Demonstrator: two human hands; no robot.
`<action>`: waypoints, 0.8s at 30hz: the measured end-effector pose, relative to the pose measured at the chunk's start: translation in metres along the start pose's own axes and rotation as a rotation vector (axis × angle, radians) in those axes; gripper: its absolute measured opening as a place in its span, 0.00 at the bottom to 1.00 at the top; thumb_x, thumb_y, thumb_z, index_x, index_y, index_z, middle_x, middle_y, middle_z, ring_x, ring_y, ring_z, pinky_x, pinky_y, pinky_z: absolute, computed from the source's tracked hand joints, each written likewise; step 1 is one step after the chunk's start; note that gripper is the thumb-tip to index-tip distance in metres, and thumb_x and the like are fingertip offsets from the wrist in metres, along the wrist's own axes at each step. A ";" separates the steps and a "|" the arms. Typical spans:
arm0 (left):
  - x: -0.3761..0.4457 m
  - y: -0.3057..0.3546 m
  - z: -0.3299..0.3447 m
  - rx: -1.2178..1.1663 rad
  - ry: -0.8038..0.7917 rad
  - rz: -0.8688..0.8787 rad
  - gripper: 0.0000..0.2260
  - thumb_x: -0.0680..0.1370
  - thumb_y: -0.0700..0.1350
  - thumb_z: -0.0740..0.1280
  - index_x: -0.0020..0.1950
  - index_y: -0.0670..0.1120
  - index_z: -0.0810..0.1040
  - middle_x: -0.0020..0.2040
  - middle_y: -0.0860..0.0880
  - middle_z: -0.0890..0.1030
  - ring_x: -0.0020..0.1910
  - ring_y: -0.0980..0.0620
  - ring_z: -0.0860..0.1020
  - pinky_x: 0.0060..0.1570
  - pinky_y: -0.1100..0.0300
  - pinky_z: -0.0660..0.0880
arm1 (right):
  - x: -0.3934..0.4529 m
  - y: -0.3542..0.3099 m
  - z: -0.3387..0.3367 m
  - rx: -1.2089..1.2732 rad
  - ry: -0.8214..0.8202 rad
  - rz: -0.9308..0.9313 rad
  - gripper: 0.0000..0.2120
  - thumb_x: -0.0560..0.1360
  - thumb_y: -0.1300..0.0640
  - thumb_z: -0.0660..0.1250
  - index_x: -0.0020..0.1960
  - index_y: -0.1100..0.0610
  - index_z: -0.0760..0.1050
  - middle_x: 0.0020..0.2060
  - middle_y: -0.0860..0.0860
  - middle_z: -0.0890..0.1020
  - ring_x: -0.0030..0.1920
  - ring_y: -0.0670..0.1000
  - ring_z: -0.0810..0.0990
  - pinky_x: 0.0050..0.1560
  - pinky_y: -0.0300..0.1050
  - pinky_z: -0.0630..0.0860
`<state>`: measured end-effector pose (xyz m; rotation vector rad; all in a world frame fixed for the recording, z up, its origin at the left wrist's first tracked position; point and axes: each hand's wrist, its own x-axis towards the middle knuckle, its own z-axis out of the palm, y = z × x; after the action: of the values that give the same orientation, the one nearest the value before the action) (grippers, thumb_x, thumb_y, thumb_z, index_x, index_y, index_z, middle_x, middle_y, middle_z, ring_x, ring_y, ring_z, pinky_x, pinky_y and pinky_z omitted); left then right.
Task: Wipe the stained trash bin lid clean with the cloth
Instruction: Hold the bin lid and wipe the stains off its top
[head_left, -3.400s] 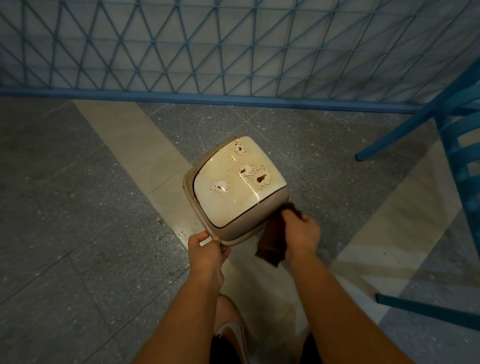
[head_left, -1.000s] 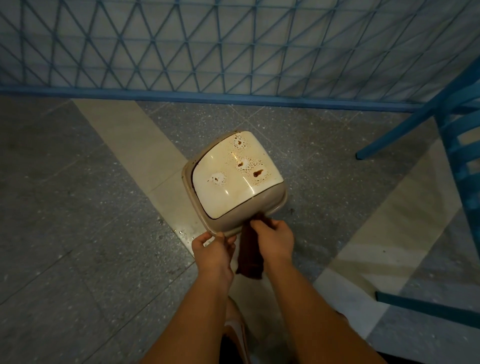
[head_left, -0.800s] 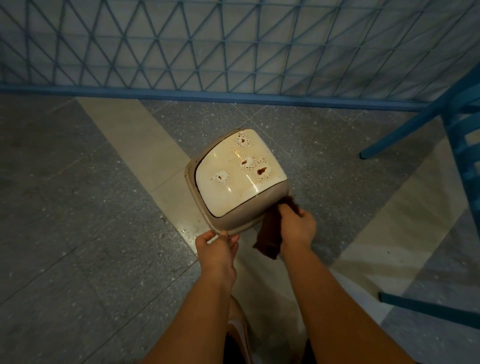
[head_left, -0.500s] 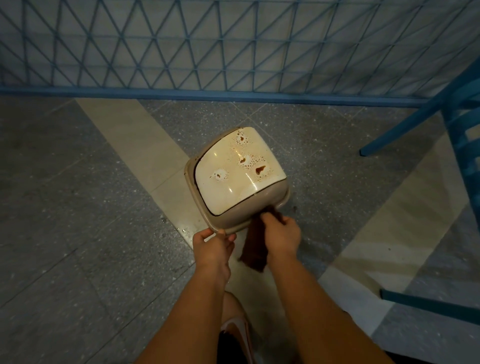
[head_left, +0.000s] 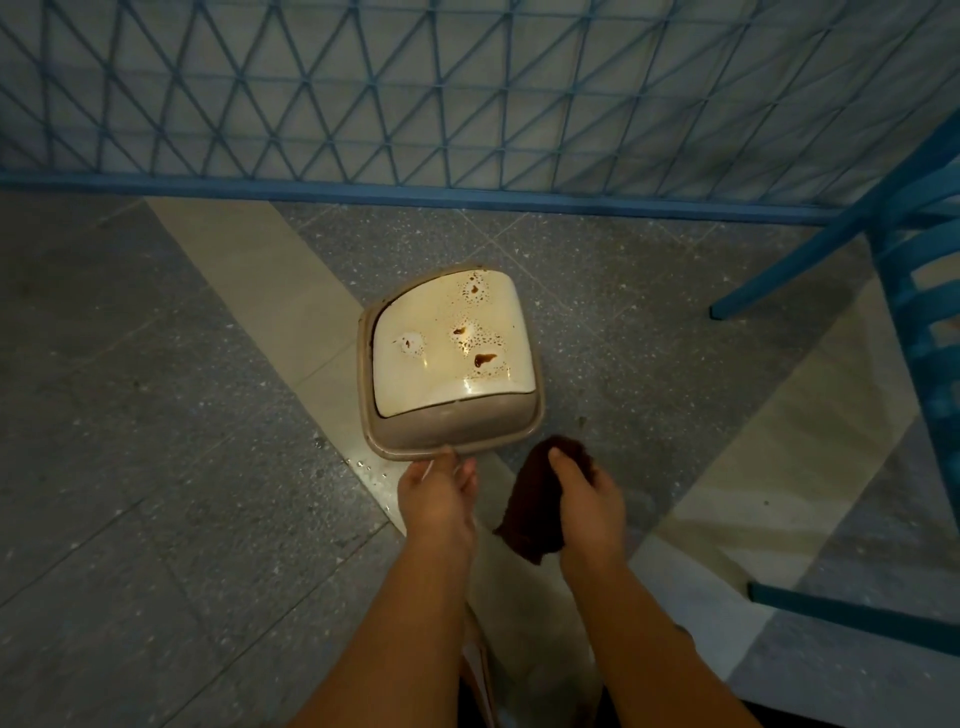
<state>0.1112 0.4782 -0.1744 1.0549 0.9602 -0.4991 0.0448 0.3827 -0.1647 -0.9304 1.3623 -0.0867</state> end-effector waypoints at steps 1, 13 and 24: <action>-0.002 -0.003 0.004 -0.013 -0.023 -0.007 0.14 0.80 0.37 0.62 0.66 0.39 0.72 0.58 0.41 0.79 0.53 0.46 0.79 0.62 0.51 0.74 | -0.004 0.003 0.006 -0.016 -0.025 -0.030 0.14 0.73 0.55 0.70 0.59 0.55 0.76 0.49 0.51 0.81 0.47 0.50 0.79 0.44 0.44 0.77; 0.001 0.000 0.002 0.083 -0.009 0.045 0.16 0.79 0.34 0.62 0.63 0.47 0.64 0.44 0.42 0.78 0.40 0.50 0.78 0.56 0.53 0.76 | 0.040 -0.030 0.012 -0.102 0.214 -0.178 0.11 0.71 0.54 0.72 0.51 0.55 0.76 0.49 0.56 0.81 0.48 0.54 0.80 0.55 0.52 0.78; -0.006 -0.011 0.004 0.096 -0.052 0.031 0.17 0.78 0.33 0.64 0.63 0.48 0.66 0.46 0.42 0.79 0.48 0.47 0.78 0.52 0.55 0.76 | 0.005 0.013 0.006 -0.061 0.021 -0.088 0.09 0.72 0.55 0.71 0.52 0.53 0.77 0.46 0.52 0.82 0.47 0.53 0.81 0.51 0.53 0.79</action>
<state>0.1012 0.4689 -0.1740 1.1363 0.8791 -0.5488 0.0449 0.3917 -0.1771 -1.0428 1.3498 -0.1228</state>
